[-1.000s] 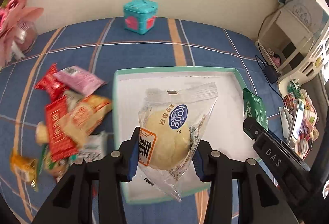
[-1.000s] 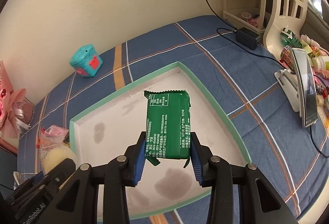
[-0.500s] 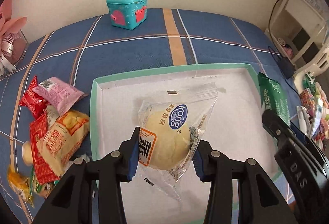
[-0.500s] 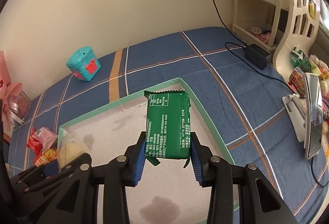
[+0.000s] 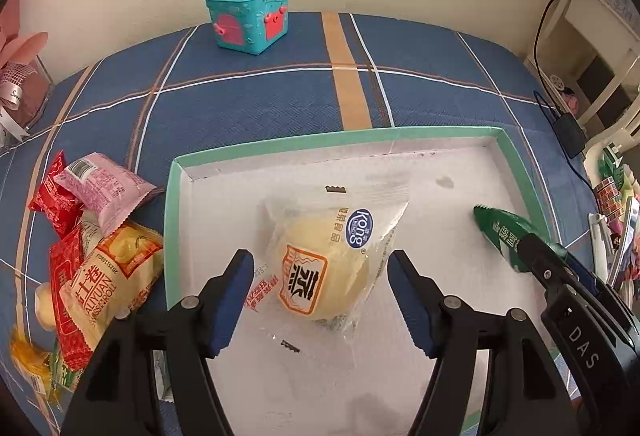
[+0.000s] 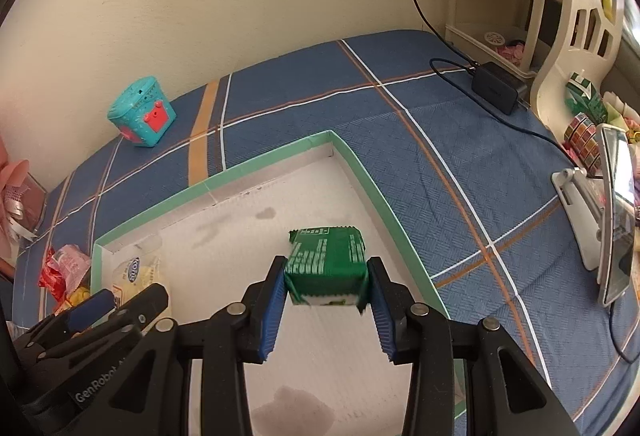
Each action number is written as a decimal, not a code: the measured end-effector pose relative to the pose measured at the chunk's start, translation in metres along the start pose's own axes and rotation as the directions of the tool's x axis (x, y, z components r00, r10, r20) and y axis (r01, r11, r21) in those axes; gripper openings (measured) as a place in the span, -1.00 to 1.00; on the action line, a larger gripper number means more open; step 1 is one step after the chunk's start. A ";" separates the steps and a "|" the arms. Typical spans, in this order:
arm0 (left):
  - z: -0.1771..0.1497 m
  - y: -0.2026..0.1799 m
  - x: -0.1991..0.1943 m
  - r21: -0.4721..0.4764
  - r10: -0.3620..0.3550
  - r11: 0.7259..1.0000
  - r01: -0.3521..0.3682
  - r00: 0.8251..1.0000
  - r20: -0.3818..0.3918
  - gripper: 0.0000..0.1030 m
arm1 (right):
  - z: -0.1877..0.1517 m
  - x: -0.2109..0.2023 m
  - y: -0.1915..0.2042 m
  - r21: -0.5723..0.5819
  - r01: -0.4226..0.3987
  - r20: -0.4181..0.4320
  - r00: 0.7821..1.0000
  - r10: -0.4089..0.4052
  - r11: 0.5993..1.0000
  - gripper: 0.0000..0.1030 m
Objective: Organize snacks
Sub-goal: 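Carry both packs over the tray and open both grippers to drop them, then withdraw both grippers from the tray back toward the snack pile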
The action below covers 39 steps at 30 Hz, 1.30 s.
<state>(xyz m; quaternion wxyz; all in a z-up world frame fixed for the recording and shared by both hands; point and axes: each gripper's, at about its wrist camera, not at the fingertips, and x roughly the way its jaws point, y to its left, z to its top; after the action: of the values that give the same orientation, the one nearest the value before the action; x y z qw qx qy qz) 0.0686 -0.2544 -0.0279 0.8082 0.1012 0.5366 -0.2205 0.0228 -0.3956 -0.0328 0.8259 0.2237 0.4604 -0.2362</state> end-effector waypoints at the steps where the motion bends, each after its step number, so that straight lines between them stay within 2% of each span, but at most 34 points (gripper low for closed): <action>1: 0.000 0.000 -0.002 0.000 -0.003 1.000 0.003 1.000 0.003 0.42 | 0.000 -0.001 -0.001 0.002 0.002 -0.002 1.000 -0.002 1.000 -0.18; 5: 0.001 -0.002 -0.012 0.010 0.007 1.000 -0.007 1.000 0.026 0.61 | 0.002 -0.007 0.001 -0.009 -0.002 -0.015 1.000 0.001 1.000 -0.15; 6: 0.001 -0.002 -0.014 0.010 0.011 1.000 -0.012 1.000 0.029 0.61 | 0.002 -0.007 0.001 -0.008 -0.005 -0.022 1.000 0.005 1.000 -0.04; 7: 0.001 -0.002 -0.016 0.010 0.016 1.000 -0.016 0.999 0.032 0.61 | 0.002 -0.008 0.001 -0.007 -0.006 -0.033 0.999 0.005 1.000 0.17; 9: 0.000 0.000 -0.020 0.009 0.032 0.999 -0.032 0.999 0.042 0.64 | 0.001 -0.009 0.002 -0.011 -0.006 -0.051 0.999 0.005 1.000 0.38; 12: -0.001 0.006 -0.024 0.010 0.072 0.997 -0.073 0.995 0.064 0.84 | -0.002 -0.011 0.004 -0.035 0.005 -0.066 0.998 -0.007 0.999 0.59; 14: -0.004 0.011 -0.027 0.009 0.096 0.995 -0.097 0.992 0.077 0.86 | -0.004 -0.013 0.005 -0.045 0.011 -0.066 0.998 -0.013 0.999 0.72; 16: -0.006 0.016 -0.029 0.008 0.120 0.993 -0.121 0.989 0.086 0.87 | -0.006 -0.015 0.005 -0.050 0.007 -0.065 0.998 -0.010 0.999 0.97; 20: -0.011 0.028 -0.035 0.007 0.172 0.985 -0.173 0.980 0.103 0.98 | -0.010 -0.021 0.010 -0.075 0.001 -0.055 0.999 -0.005 0.997 1.00; 25: -0.020 0.047 -0.043 -0.018 0.241 0.971 -0.240 0.965 0.108 0.98 | -0.019 -0.029 0.016 -0.098 -0.017 -0.042 0.999 0.013 0.995 1.00; 29: -0.033 0.071 -0.055 -0.048 0.266 0.964 -0.262 0.957 0.117 0.98 | -0.025 -0.034 0.022 -0.116 -0.028 -0.039 0.999 0.024 0.993 1.00; 32: -0.043 0.087 -0.060 -0.053 0.266 0.964 -0.261 0.958 0.109 0.98 | -0.027 -0.038 0.025 -0.097 -0.078 -0.044 0.996 0.074 0.992 1.00; 39: -0.062 0.128 -0.072 -0.093 0.280 0.957 -0.274 0.958 0.057 0.98 | -0.034 -0.046 0.059 -0.134 -0.117 -0.065 0.992 0.109 0.984 1.00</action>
<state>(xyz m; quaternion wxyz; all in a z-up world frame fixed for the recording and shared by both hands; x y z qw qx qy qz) 0.0535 -0.0985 0.0029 0.8528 0.1336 0.4975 -0.0857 0.0141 -0.3205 -0.0002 0.8378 0.1988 0.4858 -0.1502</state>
